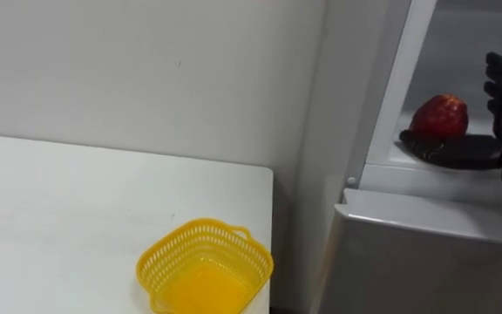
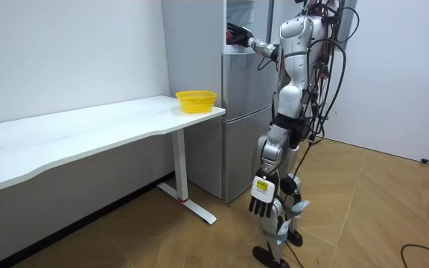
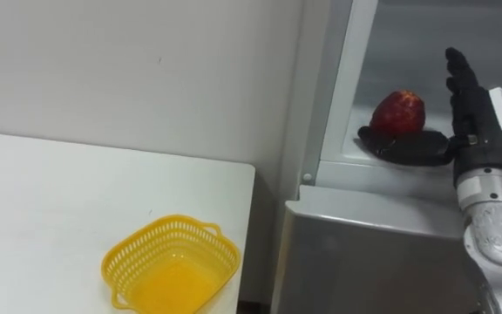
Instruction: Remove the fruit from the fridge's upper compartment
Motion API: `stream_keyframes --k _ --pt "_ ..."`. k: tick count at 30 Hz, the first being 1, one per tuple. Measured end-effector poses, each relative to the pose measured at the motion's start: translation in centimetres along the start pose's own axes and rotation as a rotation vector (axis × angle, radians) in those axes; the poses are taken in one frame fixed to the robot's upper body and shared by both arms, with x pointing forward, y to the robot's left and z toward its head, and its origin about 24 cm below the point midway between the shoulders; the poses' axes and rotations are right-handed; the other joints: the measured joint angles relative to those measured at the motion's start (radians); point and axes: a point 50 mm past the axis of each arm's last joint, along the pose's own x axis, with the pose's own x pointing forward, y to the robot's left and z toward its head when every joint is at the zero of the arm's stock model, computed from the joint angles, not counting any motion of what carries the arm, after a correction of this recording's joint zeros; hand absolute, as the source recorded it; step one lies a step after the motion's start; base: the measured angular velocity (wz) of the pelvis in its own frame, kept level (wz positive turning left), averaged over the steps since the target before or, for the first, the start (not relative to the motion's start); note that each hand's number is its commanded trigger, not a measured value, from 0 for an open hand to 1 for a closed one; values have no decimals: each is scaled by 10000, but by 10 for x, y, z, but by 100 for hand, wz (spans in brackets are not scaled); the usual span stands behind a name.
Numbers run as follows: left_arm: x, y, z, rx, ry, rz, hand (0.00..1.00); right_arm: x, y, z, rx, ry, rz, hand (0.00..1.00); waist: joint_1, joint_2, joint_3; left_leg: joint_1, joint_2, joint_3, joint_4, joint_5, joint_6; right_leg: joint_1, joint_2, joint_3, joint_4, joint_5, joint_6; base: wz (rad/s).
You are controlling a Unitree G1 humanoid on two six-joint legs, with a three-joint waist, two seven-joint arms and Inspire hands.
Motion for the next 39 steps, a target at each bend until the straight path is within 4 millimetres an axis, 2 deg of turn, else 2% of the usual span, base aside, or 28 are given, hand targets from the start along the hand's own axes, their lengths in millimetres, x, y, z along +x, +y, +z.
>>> stream_keyframes --k 3,5,6,7,8,9,14,19,24,32,35,39 --pt "0 0 -2 -21 124 58 0 1 2 -2 -170 166 205 0 -4 0 -87 8 0 -8 2 0 0 6 2 -3 3 2 -1 0" --pt "0 1 -2 -25 159 95 0 3 3 -3 -222 238 287 0 -9 16 -94 31 3 -16 3 0 0 31 3 -8 5 4 -3 0" --pt "-1 1 -1 -18 120 125 0 3 3 -3 -228 308 282 20 -7 26 -98 36 3 -26 3 0 0 44 1 -31 8 4 -4 4" --pt "-1 1 -1 -18 117 172 0 4 3 -3 -248 385 281 55 3 37 -104 43 3 -33 3 1 0 55 0 -41 12 4 -4 4" --pt "-1 1 -1 -19 124 201 0 4 3 -4 -258 411 289 55 5 39 -106 46 3 -38 3 1 -1 60 -1 -50 12 4 -4 4" --pt "-1 1 -2 -23 149 236 0 4 3 -4 -269 436 351 100 3 47 -103 48 2 -57 3 1 -1 68 -3 -70 15 4 -5 5" --pt "-1 2 -5 -86 340 307 0 5 -1 -6 -511 650 679 100 9 19 -90 42 -11 -163 17 1 -1 99 -16 -149 25 6 -7 4" --pt "-1 2 -7 -197 553 294 0 5 -5 -12 -711 1018 1079 100 29 -172 -5 74 -12 -165 35 3 -4 156 -11 -122 -14 4 -8 0" --pt "-1 1 -8 -210 631 278 0 10 -5 -13 -517 1177 1016 100 28 -288 3 56 -25 -163 33 0 -2 157 -10 -138 -52 3 -6 0" --pt "-1 1 -3 -213 535 272 0 12 -4 -7 -524 966 1120 100 25 -237 -13 57 -2 -180 27 0 -3 157 -3 -197 -15 4 -6 0" --pt "0 1 -1 -181 432 275 0 12 -4 -6 -667 897 1157 100 48 -175 -37 69 -5 -179 26 0 -3 168 -8 -212 -11 5 -6 0" --pt "0 1 -1 -166 419 259 0 13 -4 -4 -721 767 975 100 38 -39 -19 78 -1 -175 24 -1 -5 180 -5 -223 -11 11 -12 0"
